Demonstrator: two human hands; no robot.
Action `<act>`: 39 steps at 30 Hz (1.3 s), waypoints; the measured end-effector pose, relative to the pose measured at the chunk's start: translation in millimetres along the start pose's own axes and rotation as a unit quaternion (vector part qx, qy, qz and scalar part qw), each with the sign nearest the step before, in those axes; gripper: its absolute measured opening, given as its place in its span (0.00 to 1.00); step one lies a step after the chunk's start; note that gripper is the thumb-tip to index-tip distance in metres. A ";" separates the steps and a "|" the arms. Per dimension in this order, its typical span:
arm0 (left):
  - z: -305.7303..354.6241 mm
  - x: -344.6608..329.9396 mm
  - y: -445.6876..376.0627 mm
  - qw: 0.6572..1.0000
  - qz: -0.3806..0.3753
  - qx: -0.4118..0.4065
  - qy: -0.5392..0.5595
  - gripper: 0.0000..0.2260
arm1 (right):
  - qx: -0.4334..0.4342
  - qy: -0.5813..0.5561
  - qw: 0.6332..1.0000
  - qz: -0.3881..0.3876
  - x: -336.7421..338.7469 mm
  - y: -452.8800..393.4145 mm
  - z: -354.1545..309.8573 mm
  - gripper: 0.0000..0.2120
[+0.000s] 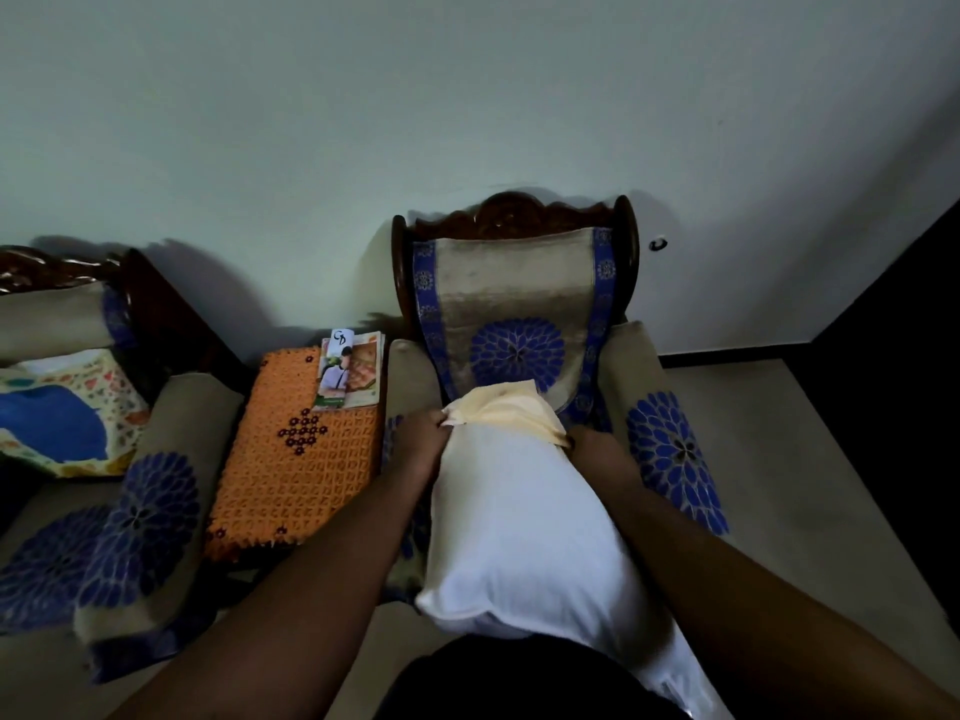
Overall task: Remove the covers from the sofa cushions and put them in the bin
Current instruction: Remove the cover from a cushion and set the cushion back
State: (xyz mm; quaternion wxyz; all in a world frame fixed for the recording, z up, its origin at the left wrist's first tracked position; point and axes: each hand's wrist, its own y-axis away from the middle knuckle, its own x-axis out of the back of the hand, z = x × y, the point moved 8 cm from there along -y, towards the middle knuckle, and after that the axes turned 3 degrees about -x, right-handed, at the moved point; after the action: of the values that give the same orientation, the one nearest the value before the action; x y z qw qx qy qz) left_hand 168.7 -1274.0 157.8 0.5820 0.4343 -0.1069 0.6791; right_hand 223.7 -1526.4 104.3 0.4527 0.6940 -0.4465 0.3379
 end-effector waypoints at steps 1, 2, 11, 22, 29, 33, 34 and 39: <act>-7.7 -2.0 -4.0 0.998 -0.019 0.039 0.051 0.16 | 0.020 0.010 1.000 0.004 7.1 -3.0 -7.2 0.10; -13.6 -2.8 -4.1 0.992 -0.036 0.074 0.098 0.18 | 0.040 0.021 0.999 0.009 16.7 -4.4 -15.8 0.10; 31.3 12.1 24.5 0.901 -0.189 0.128 0.369 0.14 | 0.074 -0.119 0.985 0.097 115.0 -6.3 -39.3 0.11; 3.3 -3.2 22.6 0.965 0.012 0.000 0.261 0.31 | 0.041 0.026 0.984 0.174 100.1 25.7 58.2 0.13; -26.4 -20.7 12.4 0.977 -0.044 0.090 0.190 0.49 | -0.122 -0.359 0.922 0.083 41.5 48.2 78.5 0.10; -41.8 -28.4 13.5 0.978 -0.076 0.103 0.164 0.39 | -0.058 -0.480 0.872 0.083 36.3 73.3 80.6 0.04; -45.8 -30.7 15.0 0.980 -0.074 0.104 0.154 0.37 | -0.054 -0.488 0.867 0.091 34.8 81.2 81.8 0.04; -74.6 -50.1 4.3 0.980 -0.081 0.120 0.135 0.38 | -0.027 -0.431 0.898 0.082 28.8 95.6 73.1 0.05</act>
State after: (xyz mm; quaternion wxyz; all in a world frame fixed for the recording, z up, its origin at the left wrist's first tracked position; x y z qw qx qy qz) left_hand 127.5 -1261.7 78.9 0.5881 0.4125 0.0901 0.6898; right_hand 150.7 -1621.8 134.2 0.2047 0.7203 -0.6621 0.0296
